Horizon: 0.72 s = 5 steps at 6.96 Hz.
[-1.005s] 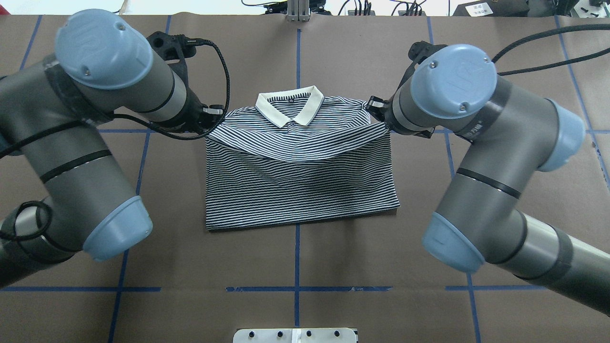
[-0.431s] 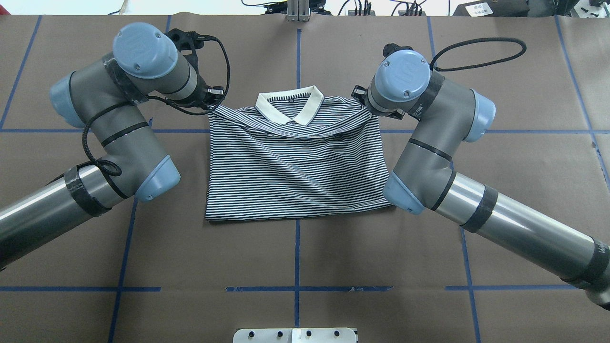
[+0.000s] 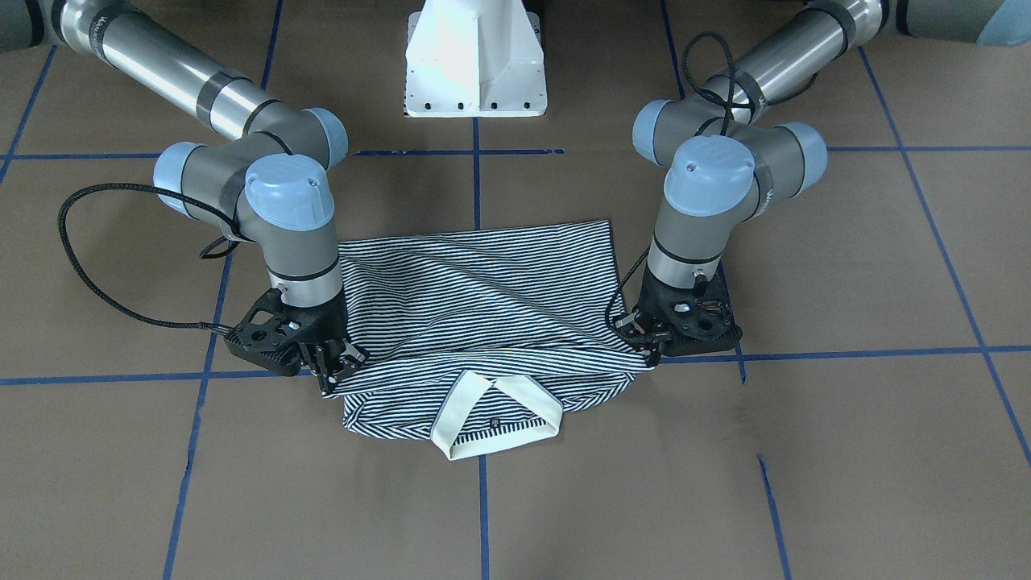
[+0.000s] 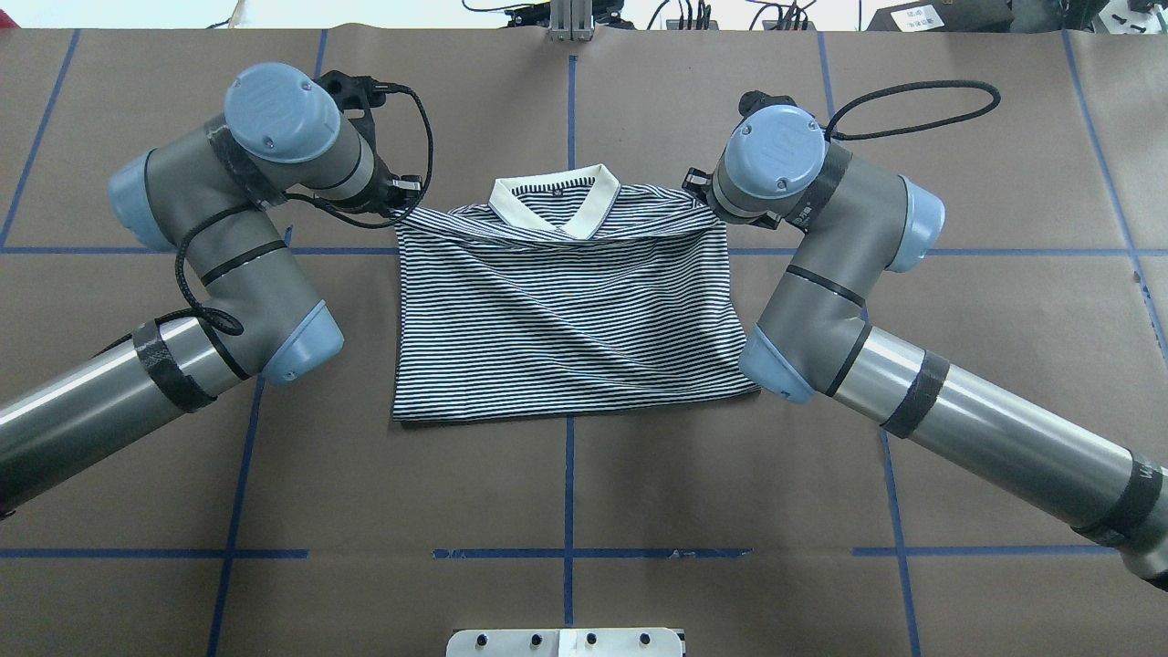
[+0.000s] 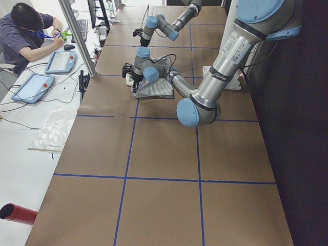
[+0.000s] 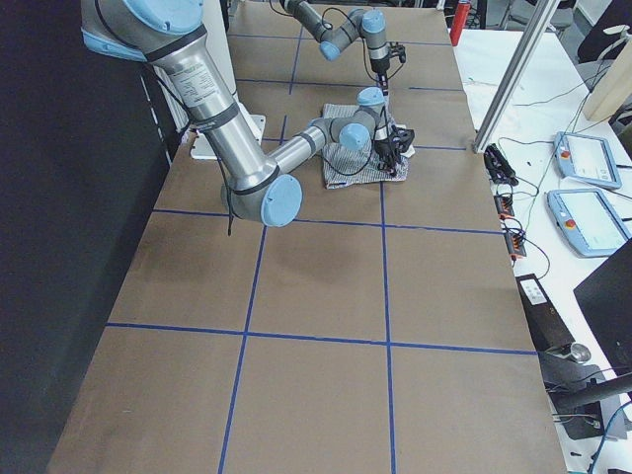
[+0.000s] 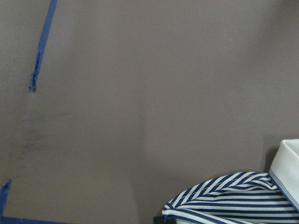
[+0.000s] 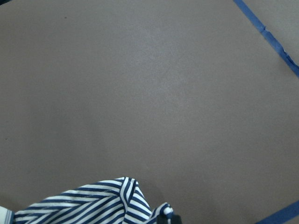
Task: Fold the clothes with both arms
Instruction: 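Carry both hem corners over the shirt to the shoulders beside the collar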
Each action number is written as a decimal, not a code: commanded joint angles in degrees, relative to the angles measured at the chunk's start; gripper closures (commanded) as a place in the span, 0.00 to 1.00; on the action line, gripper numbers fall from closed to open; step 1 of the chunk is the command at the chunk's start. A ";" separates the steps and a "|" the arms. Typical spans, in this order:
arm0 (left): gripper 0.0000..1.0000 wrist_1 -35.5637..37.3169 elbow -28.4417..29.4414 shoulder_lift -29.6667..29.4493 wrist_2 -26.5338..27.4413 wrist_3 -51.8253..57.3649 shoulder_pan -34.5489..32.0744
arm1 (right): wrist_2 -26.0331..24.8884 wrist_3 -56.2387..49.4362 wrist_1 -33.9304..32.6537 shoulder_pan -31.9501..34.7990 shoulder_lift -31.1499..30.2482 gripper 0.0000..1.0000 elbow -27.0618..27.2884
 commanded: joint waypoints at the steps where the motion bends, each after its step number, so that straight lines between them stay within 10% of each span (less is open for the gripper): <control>1: 1.00 -0.88 0.08 0.56 0.00 0.01 0.10 | 0.01 -0.41 0.09 0.65 -0.22 1.00 -0.10; 5: 1.00 -2.56 -4.02 2.31 -0.52 -0.08 -0.08 | 0.71 -1.12 -0.25 1.97 -0.22 1.00 4.80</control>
